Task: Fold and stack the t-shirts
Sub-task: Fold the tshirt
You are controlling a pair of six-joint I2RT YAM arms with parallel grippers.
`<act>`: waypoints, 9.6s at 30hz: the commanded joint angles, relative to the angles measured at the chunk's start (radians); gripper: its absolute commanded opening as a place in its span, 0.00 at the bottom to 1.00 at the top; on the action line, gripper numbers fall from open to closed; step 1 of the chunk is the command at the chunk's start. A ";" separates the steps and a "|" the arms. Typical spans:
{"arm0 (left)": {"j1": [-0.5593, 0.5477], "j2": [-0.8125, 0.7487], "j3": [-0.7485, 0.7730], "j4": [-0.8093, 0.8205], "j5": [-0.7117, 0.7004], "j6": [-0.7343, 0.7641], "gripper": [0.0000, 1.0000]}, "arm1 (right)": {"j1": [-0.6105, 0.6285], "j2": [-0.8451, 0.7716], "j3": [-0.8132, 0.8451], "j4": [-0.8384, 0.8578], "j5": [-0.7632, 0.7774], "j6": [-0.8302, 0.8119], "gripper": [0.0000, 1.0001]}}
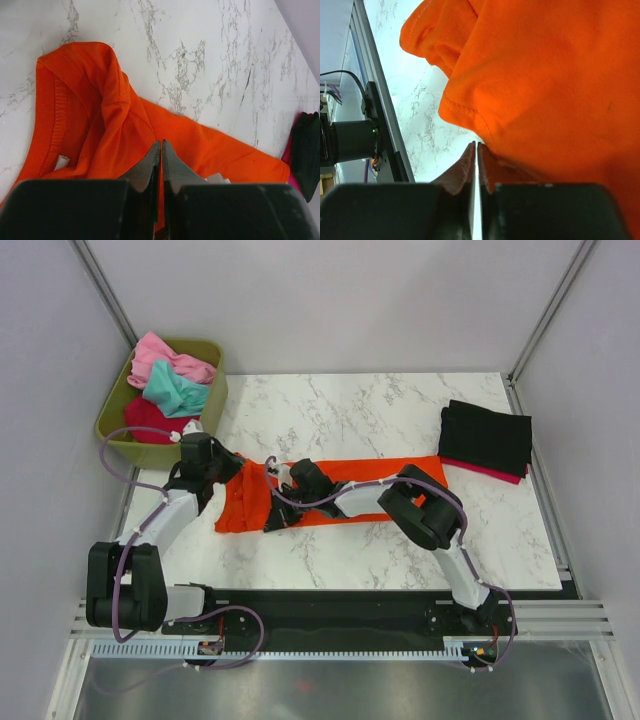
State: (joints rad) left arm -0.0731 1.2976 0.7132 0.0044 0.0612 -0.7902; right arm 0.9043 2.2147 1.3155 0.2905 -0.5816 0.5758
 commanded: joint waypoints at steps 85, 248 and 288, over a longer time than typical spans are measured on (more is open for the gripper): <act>-0.105 0.995 0.856 -0.069 0.005 -0.216 0.57 | -0.038 -0.300 -0.180 -0.696 0.838 -0.088 0.48; -0.726 -0.402 -0.480 -0.248 0.095 -0.142 0.40 | 0.235 -1.064 -0.888 -0.501 0.689 0.363 0.14; -0.725 -0.313 -0.175 -0.314 0.089 -0.121 0.02 | 0.124 -1.221 -0.677 -0.720 0.901 0.257 0.00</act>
State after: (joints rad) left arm -0.8185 0.9413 0.4496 -0.2985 0.1673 -0.9455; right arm 1.0874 0.9958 0.5850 -0.3885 0.2501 0.8822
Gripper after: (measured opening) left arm 0.026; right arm 0.010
